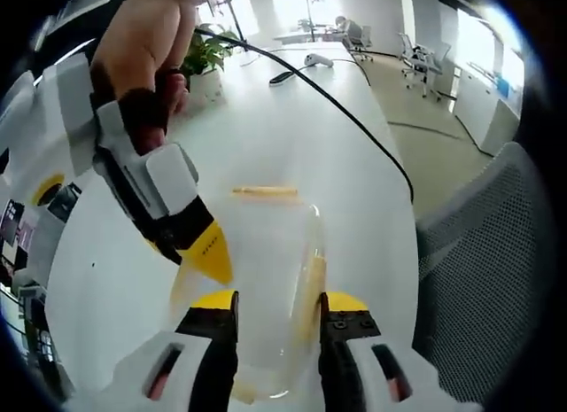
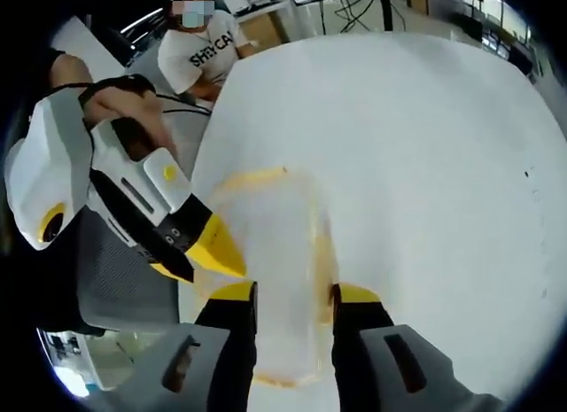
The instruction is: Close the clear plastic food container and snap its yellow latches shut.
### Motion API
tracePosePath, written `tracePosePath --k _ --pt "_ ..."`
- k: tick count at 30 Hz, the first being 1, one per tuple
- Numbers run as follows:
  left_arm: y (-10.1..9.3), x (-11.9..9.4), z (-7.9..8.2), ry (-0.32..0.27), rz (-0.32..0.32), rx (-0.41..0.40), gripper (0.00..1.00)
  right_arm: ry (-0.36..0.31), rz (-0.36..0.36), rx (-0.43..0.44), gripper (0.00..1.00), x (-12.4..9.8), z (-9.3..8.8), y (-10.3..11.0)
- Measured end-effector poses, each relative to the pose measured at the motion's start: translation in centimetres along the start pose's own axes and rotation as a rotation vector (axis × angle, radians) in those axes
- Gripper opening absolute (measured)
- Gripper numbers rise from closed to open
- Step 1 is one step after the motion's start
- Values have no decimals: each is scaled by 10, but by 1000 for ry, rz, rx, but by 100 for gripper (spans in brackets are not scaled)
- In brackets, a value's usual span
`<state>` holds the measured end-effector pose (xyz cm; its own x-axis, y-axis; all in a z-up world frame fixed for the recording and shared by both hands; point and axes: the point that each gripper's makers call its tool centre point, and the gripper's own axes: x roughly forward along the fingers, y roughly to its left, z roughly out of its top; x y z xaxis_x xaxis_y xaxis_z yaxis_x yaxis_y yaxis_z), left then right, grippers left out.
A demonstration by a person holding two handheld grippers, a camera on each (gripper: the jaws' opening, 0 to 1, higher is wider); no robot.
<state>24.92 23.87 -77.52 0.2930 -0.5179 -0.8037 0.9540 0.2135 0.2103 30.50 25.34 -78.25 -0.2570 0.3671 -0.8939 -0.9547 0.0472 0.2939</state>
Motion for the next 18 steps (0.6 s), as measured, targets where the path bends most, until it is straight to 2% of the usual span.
tracePosePath --k 6,9,10,11,12,13,15,18 --pt "0 0 0 10 -2 15 29 15 11 7 28 1 -1 -1" --pt "0 2 0 36 1 27 28 28 3 4 27 1 -1 1" --pt "0 2 0 41 -1 59 28 33 1 -14 26 1 -2 2" --pt "-2 4 1 30 -6 79 27 85 32 10 25 -1 -10 9" --pt "5 7 2 18 33 177 28 39 7 -2 24 2 -2 3" --pt "3 9 -2 29 28 188 28 56 16 2 24 3 -3 1" --pt "3 2 -3 26 3 140 28 82 16 9 25 5 -2 1" --pt "0 4 -2 32 11 147 29 98 4 12 26 4 -2 2"
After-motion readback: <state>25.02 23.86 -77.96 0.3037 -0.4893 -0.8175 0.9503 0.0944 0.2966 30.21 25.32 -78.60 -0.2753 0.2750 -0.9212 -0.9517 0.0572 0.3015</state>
